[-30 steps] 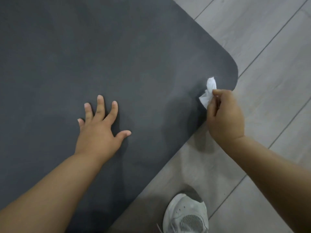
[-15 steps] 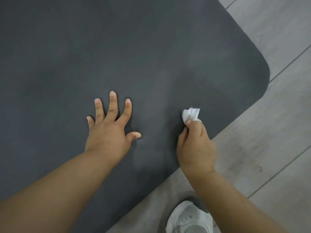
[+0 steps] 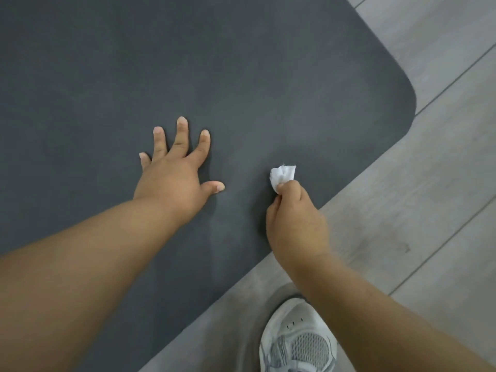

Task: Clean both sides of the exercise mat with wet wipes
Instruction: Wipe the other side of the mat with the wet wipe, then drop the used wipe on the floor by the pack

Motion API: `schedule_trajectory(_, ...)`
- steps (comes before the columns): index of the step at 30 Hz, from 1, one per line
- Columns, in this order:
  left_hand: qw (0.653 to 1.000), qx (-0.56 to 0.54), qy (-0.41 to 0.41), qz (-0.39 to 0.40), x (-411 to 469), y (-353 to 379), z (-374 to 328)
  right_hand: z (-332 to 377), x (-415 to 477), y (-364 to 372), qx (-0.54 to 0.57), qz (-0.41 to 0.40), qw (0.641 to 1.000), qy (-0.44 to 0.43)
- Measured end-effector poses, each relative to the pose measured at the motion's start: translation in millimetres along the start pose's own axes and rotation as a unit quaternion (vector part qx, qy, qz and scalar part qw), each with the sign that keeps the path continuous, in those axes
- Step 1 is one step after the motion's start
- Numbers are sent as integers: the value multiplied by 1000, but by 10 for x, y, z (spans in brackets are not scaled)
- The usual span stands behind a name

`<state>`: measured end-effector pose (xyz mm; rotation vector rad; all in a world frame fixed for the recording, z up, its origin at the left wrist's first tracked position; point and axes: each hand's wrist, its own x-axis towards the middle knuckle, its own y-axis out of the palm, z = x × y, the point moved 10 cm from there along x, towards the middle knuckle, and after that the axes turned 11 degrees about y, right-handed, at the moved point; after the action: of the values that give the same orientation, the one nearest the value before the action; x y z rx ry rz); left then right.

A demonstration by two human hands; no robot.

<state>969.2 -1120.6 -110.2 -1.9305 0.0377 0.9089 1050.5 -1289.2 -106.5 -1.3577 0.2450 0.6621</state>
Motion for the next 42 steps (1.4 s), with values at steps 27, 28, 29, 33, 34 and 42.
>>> schedule_trajectory(27,990,-101,-94,34,-3733,-3443,378,2046,-2374,-3439,-145,134,976,-88)
schedule_trajectory(28,989,-106,-100,27,-3944,-3621,403,2206,-2526,-3673,-135,124,979,-94)
schedule_trajectory(29,988,-109,-107,20,-4150,-3782,435,2361,-2684,-3885,-124,114,980,-102)
schedule_trajectory(33,986,-106,-128,-2,-4867,-4326,523,2736,-3287,-4520,-108,79,981,-140)
schedule_trajectory(34,986,-107,-130,-10,-5014,-4451,511,2791,-3422,-4653,-110,70,980,-149)
schedule_trajectory(42,984,-110,-134,-48,-5898,-5133,155,2767,-4196,-5542,-157,39,972,-171)
